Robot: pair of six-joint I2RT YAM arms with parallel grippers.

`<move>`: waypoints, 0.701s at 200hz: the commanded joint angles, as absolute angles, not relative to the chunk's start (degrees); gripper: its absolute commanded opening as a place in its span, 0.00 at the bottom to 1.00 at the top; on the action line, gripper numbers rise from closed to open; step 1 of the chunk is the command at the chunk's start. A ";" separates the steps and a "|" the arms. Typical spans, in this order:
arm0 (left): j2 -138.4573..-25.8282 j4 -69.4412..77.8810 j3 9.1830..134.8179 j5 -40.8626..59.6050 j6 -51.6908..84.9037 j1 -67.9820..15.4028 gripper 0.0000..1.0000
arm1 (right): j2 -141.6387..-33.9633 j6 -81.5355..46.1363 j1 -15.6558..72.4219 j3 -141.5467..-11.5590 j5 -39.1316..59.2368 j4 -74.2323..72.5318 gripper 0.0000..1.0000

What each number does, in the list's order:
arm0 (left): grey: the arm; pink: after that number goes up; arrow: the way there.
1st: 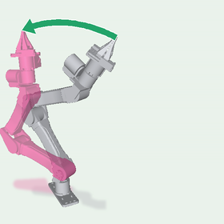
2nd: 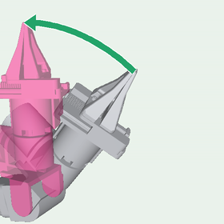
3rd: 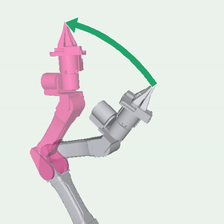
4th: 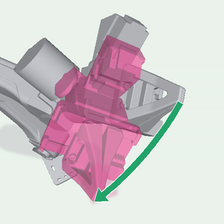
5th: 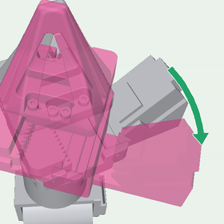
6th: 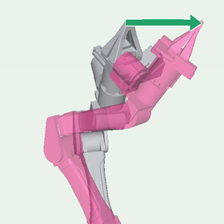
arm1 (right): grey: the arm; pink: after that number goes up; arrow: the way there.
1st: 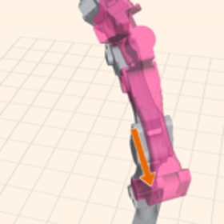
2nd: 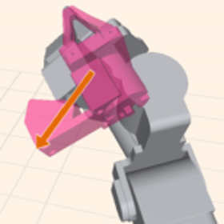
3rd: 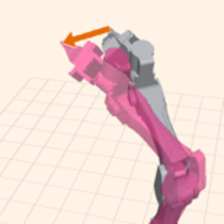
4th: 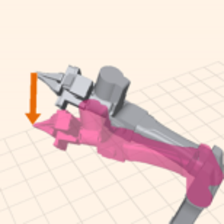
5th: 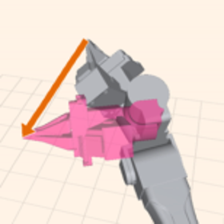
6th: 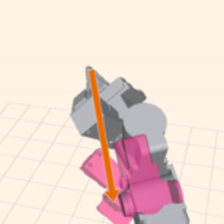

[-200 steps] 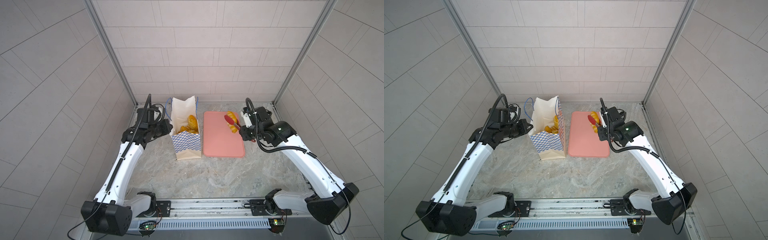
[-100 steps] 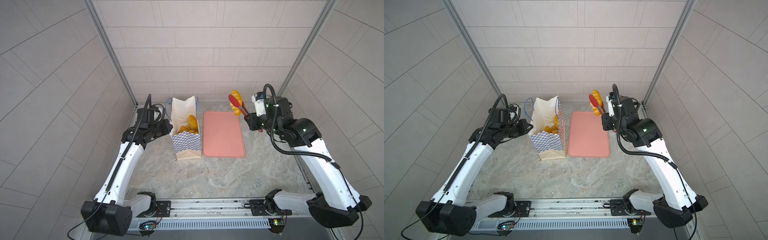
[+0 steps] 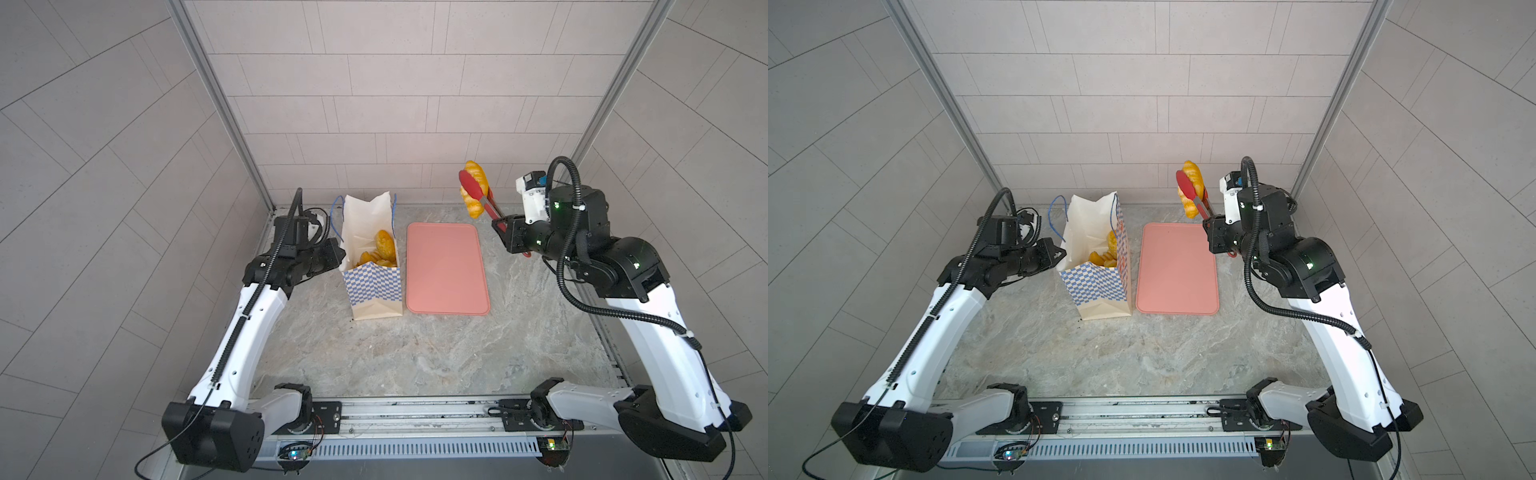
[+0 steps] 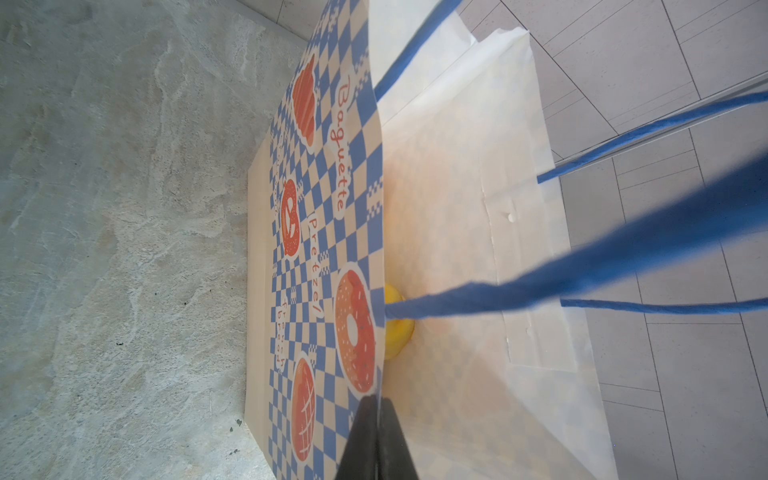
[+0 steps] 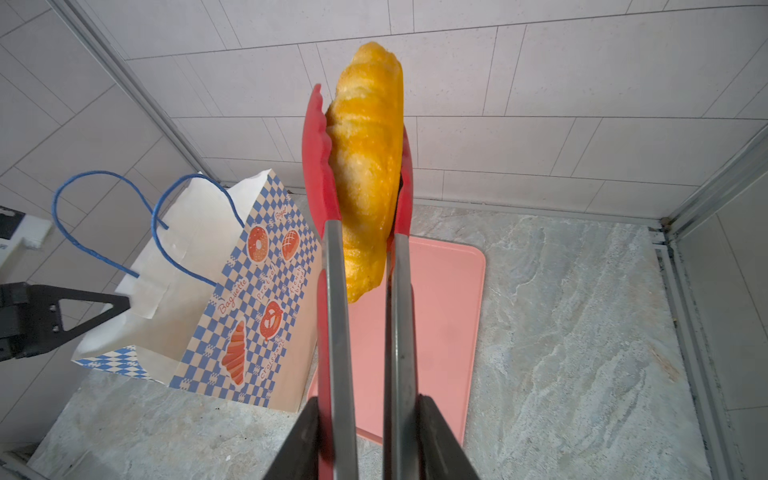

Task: Place the fake bread into the paper bag
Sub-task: 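Lift the orange bun with the right tongs and swing it toward the bag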

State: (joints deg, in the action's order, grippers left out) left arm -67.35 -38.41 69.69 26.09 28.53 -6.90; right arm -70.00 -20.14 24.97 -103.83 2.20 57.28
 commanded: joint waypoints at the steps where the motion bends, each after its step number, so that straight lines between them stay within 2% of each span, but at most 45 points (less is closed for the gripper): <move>1: -65.90 -38.11 69.61 26.35 28.44 -7.14 0.00 | -68.37 -22.51 25.20 -105.90 5.52 53.28 0.35; 80: -65.92 -37.91 69.96 26.37 28.92 -7.20 0.00 | -69.10 -26.60 30.27 -106.44 9.94 48.41 0.35; 140: -65.92 -37.86 69.99 26.54 29.18 -7.15 0.00 | -73.64 -25.18 43.11 -110.40 2.07 48.19 0.35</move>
State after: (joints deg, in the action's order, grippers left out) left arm -67.18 -38.41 69.69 26.11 28.77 -6.90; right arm -72.40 -25.63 38.76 -107.48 6.59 51.64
